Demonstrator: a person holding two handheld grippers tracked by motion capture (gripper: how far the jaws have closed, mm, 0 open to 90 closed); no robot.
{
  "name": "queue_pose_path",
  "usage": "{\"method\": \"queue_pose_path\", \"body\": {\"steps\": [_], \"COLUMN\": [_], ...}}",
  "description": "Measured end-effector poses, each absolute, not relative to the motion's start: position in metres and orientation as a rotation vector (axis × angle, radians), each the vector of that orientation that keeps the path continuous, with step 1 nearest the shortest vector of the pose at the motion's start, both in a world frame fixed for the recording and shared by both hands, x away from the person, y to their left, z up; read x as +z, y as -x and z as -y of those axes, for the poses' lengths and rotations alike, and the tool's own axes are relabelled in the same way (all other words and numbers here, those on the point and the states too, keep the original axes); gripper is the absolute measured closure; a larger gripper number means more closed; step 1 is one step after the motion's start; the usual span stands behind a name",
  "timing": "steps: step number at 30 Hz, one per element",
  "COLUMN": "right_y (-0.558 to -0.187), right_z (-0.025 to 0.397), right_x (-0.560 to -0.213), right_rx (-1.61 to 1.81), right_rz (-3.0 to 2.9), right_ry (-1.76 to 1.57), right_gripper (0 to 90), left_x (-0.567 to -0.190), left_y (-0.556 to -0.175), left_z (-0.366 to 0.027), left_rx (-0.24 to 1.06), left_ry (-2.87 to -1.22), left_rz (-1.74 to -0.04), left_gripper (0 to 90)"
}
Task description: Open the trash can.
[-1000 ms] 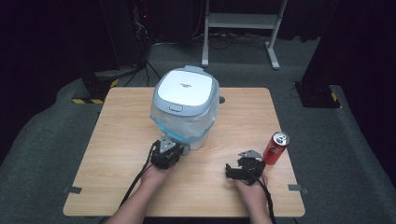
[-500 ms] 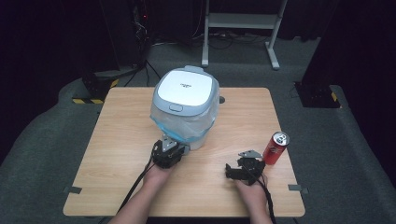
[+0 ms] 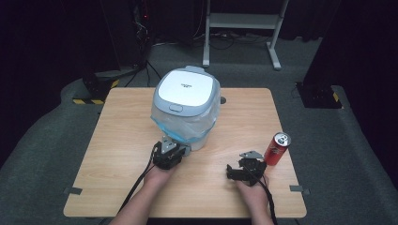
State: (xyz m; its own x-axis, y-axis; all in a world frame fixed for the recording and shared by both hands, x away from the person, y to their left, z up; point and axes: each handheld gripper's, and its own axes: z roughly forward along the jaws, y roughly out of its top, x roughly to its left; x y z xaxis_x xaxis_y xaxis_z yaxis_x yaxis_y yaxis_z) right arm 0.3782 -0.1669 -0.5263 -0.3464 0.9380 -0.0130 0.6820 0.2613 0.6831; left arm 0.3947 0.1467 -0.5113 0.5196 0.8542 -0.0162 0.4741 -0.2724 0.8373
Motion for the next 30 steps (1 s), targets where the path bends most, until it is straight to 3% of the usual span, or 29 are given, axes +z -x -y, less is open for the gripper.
{"method": "queue_pose_path", "body": {"steps": [30], "right_y": [-0.3781], "right_z": [0.1666], "right_x": [-0.5264], "right_rx": [0.824], "right_rz": [-2.118], "right_ry": [-1.465], "right_gripper": [0.2], "left_x": [-0.5181], "left_y": [-0.3936], "left_z": [-0.1481], "left_rx": [0.560], "left_ry": [-1.897], "left_rz": [-1.083], "left_gripper": [66.6]}}
